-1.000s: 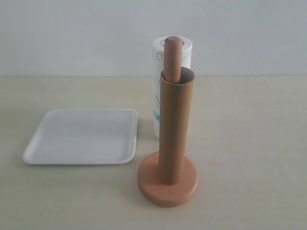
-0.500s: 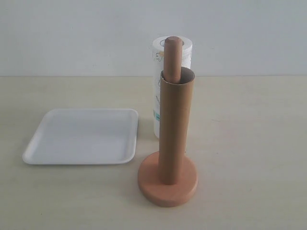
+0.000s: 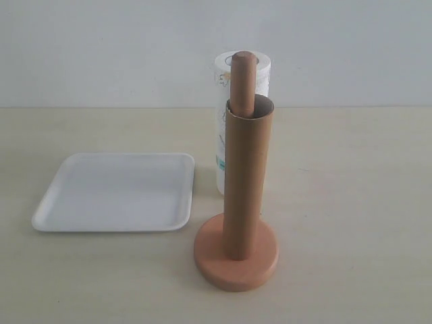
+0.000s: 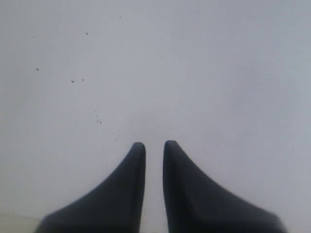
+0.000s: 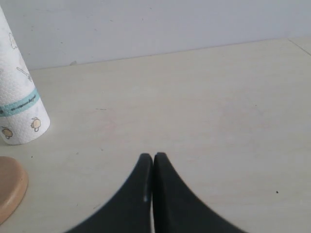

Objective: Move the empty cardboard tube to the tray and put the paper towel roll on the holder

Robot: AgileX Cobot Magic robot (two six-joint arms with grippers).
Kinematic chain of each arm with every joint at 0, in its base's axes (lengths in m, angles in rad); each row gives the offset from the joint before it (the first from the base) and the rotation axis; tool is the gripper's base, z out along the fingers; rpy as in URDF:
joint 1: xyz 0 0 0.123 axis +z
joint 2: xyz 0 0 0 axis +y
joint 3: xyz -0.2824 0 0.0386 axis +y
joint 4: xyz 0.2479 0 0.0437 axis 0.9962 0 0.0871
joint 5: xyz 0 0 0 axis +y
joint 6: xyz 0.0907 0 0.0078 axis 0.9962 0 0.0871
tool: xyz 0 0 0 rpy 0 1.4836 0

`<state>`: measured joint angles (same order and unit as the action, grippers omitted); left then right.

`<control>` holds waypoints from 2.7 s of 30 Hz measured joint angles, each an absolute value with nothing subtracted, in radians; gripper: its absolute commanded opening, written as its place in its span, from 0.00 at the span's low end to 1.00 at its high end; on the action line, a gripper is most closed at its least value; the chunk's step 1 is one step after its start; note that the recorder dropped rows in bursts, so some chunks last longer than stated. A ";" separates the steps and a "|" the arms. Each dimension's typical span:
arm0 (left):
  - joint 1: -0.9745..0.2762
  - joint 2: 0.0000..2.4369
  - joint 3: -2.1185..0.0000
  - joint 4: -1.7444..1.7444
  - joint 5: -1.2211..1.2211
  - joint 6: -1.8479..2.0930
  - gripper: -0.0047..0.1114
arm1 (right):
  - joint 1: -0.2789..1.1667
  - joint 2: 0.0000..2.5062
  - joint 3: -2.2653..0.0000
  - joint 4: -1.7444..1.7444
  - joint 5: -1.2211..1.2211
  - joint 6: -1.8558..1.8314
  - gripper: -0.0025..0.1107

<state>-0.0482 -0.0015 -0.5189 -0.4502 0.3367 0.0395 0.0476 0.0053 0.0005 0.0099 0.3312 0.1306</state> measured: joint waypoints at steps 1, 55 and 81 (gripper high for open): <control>-0.048 -0.002 -0.520 -0.452 0.330 0.040 0.15 | 0.048 0.005 0.000 0.010 0.331 0.131 0.02; -0.083 1.509 -0.556 -1.735 1.133 2.127 0.65 | 0.048 0.005 0.000 0.010 0.331 0.131 0.02; -0.219 1.518 -0.615 -1.737 1.025 2.129 0.65 | 0.048 0.005 0.000 0.010 0.333 0.131 0.02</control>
